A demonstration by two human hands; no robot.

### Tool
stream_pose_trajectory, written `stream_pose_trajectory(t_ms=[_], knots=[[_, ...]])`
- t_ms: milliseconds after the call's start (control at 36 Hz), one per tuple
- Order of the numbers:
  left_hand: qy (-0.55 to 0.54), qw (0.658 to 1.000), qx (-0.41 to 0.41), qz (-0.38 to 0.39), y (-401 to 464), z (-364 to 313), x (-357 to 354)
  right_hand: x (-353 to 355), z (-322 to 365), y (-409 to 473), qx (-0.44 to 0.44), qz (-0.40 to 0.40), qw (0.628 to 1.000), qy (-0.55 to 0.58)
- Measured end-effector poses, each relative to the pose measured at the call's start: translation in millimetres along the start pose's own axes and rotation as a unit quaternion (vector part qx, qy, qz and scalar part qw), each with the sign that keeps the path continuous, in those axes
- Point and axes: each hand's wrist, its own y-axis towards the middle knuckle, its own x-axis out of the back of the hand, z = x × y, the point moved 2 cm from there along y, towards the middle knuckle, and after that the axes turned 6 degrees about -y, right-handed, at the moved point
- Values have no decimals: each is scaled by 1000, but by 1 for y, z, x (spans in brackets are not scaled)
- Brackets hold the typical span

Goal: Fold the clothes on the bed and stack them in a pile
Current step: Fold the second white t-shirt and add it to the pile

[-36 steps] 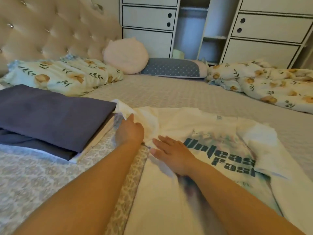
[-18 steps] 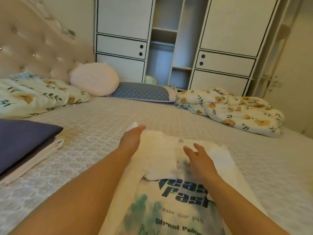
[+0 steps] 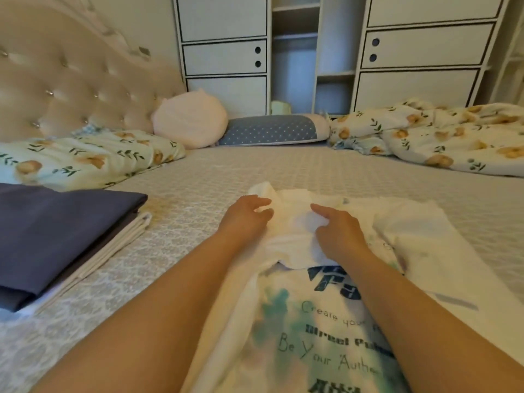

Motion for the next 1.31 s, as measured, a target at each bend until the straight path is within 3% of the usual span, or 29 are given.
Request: stream_pose_trajectory(t_ms=[83, 139, 194, 278, 361, 528, 611, 722, 806, 917, 1028, 1167, 1306], knots=[[157, 982, -3, 100, -1, -1, 0, 19, -6, 1, -8, 2, 999, -50], [302, 936, -6, 181, -3, -1, -9, 32, -10, 4, -11, -3, 997, -70], [358, 908, 10, 219, -4, 4, -18, 39, -14, 4, -22, -1, 996, -90], [372, 904, 7, 211, -4, 14, -31, 38, -15, 1, -52, 65, 978, -193], [374, 906, -4, 197, 2, 16, -39, 38, -16, 0, -73, 90, 973, -201], [391, 900, -48, 187, 27, 3, -55, 48, -28, -14, -97, 92, 991, 25], [359, 914, -77, 173, 31, 1, -63, 51, -29, -16, -99, 81, 989, 72], [338, 928, -54, 150, 33, 1, -62, 45, -24, -16, -60, -11, 998, -14], [336, 928, -30, 160, 37, -1, -65, 39, -24, -14, -50, 2, 997, -52], [352, 930, 21, 99, 40, -12, -80, 37, -26, -12, -18, 47, 996, -67], [354, 931, 86, 12, 37, -21, -88, 38, -27, -19, -21, 38, 999, -30], [339, 934, 104, -52, 36, -24, -87, 29, -14, -34, 28, 47, 998, -22], [236, 960, 21, -151, 38, -35, -78, 38, -12, -29, 33, -1, 999, -29]])
